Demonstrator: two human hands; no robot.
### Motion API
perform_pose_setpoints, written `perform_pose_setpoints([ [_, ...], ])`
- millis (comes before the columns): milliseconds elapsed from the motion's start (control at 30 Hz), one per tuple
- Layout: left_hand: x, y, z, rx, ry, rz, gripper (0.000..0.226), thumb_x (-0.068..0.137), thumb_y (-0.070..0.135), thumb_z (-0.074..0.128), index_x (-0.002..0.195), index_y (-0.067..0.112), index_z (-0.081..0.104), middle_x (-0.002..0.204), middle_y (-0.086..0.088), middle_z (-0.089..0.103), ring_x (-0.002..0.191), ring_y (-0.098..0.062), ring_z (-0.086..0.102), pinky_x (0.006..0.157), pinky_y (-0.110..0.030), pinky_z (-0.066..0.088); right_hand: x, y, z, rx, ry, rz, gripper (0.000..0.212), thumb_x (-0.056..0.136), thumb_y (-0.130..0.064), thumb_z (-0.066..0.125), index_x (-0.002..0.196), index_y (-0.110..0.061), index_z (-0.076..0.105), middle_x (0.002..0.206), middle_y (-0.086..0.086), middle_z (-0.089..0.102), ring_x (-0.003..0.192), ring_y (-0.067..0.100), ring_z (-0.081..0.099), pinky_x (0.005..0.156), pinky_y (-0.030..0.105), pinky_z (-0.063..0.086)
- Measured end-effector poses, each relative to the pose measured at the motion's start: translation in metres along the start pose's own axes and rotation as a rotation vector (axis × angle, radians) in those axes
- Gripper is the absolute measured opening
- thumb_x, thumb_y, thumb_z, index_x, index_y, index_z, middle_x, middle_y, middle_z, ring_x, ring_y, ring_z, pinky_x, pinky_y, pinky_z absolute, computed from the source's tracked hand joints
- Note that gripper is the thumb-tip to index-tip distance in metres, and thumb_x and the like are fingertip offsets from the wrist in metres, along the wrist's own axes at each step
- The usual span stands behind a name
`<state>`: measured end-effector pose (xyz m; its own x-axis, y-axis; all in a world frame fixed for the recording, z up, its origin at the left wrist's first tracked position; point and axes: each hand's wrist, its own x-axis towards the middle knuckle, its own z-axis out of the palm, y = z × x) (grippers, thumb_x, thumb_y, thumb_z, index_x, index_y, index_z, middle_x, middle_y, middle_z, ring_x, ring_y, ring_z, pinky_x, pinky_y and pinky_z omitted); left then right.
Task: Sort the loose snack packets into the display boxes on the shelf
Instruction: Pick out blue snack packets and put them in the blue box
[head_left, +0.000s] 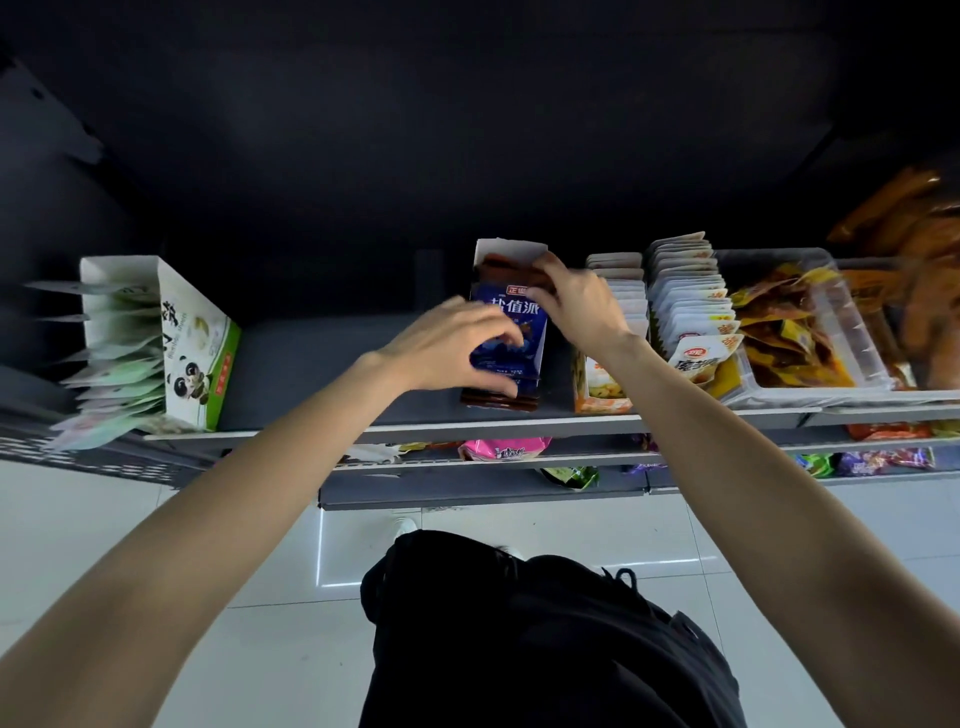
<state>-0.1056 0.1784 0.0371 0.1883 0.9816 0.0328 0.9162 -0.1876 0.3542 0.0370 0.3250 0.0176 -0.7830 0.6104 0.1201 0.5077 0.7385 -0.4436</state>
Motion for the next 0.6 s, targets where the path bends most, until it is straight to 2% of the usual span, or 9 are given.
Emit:
perform_pose_setpoints([
  [67, -0.008, 0.002, 0.001, -0.021, -0.264, -0.102, 0.075, 0.072, 0.068, 0.060, 0.132, 0.026, 0.046, 0.135, 0.009, 0.048, 0.118, -0.009, 0.043, 0.099, -0.025, 0.029, 0.001, 0.000, 0.000, 0.000, -0.001, 0.024, 0.038, 0.096, -0.029, 0.051, 0.129, -0.012, 0.046, 0.105, 0.018, 0.066, 0.094, 0.036, 0.063, 0.073, 0.039, 0.049],
  [133, -0.011, 0.004, 0.006, 0.092, -0.349, -0.125, 0.066, 0.081, 0.062, 0.057, 0.137, 0.029, 0.042, 0.138, 0.009, 0.049, 0.122, -0.014, 0.046, 0.101, -0.031, 0.034, 0.001, 0.000, 0.001, 0.008, 0.002, 0.028, 0.038, 0.096, -0.029, 0.051, 0.129, -0.012, 0.046, 0.106, 0.017, 0.066, 0.095, 0.035, 0.063, 0.074, 0.038, 0.051],
  [233, -0.003, 0.005, 0.010, 0.209, -0.211, -0.132, 0.035, 0.096, 0.036, 0.045, 0.129, 0.028, 0.055, 0.119, 0.004, 0.065, 0.103, -0.018, 0.061, 0.084, -0.031, 0.045, 0.001, -0.001, 0.000, 0.038, 0.010, 0.019, 0.036, 0.095, -0.027, 0.053, 0.127, -0.011, 0.049, 0.108, 0.017, 0.066, 0.096, 0.035, 0.063, 0.076, 0.039, 0.053],
  [300, 0.005, 0.003, 0.011, 0.257, -0.092, -0.150, 0.030, 0.098, 0.029, 0.042, 0.122, 0.026, 0.060, 0.110, 0.002, 0.068, 0.095, -0.020, 0.064, 0.075, -0.031, 0.045, 0.001, -0.001, -0.001, 0.083, 0.031, 0.013, 0.036, 0.094, -0.026, 0.056, 0.126, -0.010, 0.052, 0.108, 0.015, 0.067, 0.094, 0.032, 0.064, 0.073, 0.033, 0.050],
  [367, 0.012, 0.000, 0.008, 0.264, 0.063, -0.175, 0.025, 0.097, 0.026, 0.047, 0.115, 0.024, 0.064, 0.106, 0.001, 0.069, 0.092, -0.022, 0.065, 0.072, -0.032, 0.047, 0.004, -0.001, -0.002, 0.147, 0.064, 0.045, 0.036, 0.091, -0.026, 0.060, 0.123, -0.010, 0.055, 0.100, 0.014, 0.069, 0.087, 0.030, 0.065, 0.065, 0.026, 0.043],
  [433, 0.018, -0.006, 0.010, 0.239, 0.240, -0.174, 0.020, 0.091, 0.023, 0.057, 0.108, 0.019, 0.067, 0.100, -0.002, 0.071, 0.091, -0.025, 0.065, 0.075, -0.035, 0.048, 0.007, 0.002, -0.005, 0.208, 0.113, 0.118, 0.041, 0.088, -0.027, 0.064, 0.124, -0.011, 0.053, 0.100, 0.013, 0.069, 0.089, 0.030, 0.065, 0.066, 0.026, 0.043],
  [500, 0.022, -0.012, 0.019, 0.244, 0.249, -0.261, 0.029, 0.088, 0.027, 0.062, 0.116, 0.019, 0.062, 0.113, -0.004, 0.065, 0.105, -0.025, 0.058, 0.088, -0.038, 0.043, 0.010, 0.005, -0.009, 0.239, 0.143, 0.183, 0.054, 0.086, -0.027, 0.067, 0.133, -0.012, 0.044, 0.116, 0.014, 0.063, 0.103, 0.032, 0.061, 0.078, 0.032, 0.048],
  [600, 0.022, -0.016, 0.042, 0.154, 0.198, -0.491, 0.053, 0.086, 0.031, 0.063, 0.135, 0.024, 0.045, 0.143, -0.009, 0.037, 0.127, -0.030, 0.036, 0.100, -0.042, 0.035, 0.008, 0.005, -0.007, 0.150, 0.046, 0.232, 0.072, 0.089, -0.022, 0.062, 0.148, -0.014, 0.022, 0.130, 0.020, 0.049, 0.109, 0.037, 0.057, 0.086, 0.041, 0.049],
])
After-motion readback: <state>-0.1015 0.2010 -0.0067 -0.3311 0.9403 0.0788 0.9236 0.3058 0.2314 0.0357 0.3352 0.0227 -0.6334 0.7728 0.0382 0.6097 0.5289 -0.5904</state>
